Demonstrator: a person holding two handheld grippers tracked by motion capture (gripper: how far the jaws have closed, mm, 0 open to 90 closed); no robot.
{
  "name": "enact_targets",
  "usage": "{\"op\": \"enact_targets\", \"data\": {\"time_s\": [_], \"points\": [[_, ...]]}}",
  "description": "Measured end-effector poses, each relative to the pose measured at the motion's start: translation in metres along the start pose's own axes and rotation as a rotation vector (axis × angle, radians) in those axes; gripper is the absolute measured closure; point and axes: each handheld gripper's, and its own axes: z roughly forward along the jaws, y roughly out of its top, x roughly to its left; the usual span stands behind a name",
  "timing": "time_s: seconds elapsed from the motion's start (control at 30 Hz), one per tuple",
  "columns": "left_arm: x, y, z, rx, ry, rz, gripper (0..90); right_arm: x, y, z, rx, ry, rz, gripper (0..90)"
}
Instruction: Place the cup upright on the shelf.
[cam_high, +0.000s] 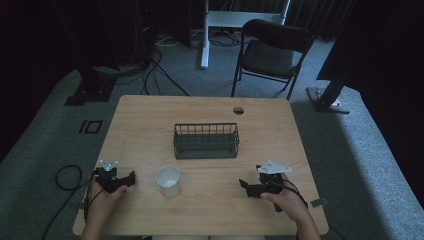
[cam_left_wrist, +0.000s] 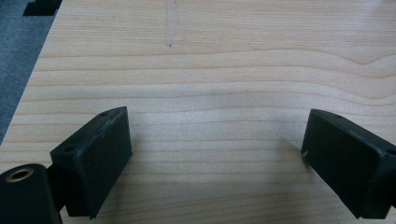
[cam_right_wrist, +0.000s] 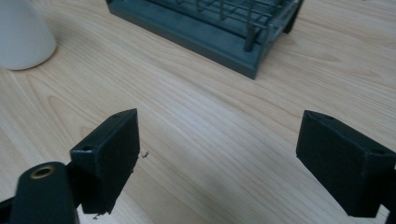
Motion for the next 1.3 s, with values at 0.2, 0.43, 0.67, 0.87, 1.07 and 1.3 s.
{"op": "enact_targets", "data": {"time_s": [0.2, 0.43, 0.67, 0.87, 1.07, 1.3], "points": [[0.0, 0.0, 0.0, 0.0, 0.0, 0.0, 8.9, 0.007, 0.003, 0.003, 0.0, 0.027, -0.023, 12.9], [0.0, 0.0, 0.0, 0.0, -0.004, 0.003, 8.9, 0.017, 0.008, 0.007, -0.008, 0.061, -0.038, 12.5], [0.0, 0.0, 0.0, 0.0, -0.005, 0.004, 8.8, 0.028, 0.011, 0.014, -0.007, 0.105, -0.065, 12.4], [0.0, 0.0, 0.0, 0.0, -0.005, 0.004, 8.8, 0.038, 0.014, 0.019, -0.007, 0.151, -0.08, 12.3], [0.0, 0.0, 0.0, 0.0, -0.005, 0.004, 8.9, 0.047, 0.018, 0.025, -0.004, 0.175, -0.107, 12.4], [0.0, 0.0, 0.0, 0.0, -0.005, 0.004, 8.8, 0.06, 0.022, 0.032, -0.004, 0.215, -0.127, 12.4]]}}
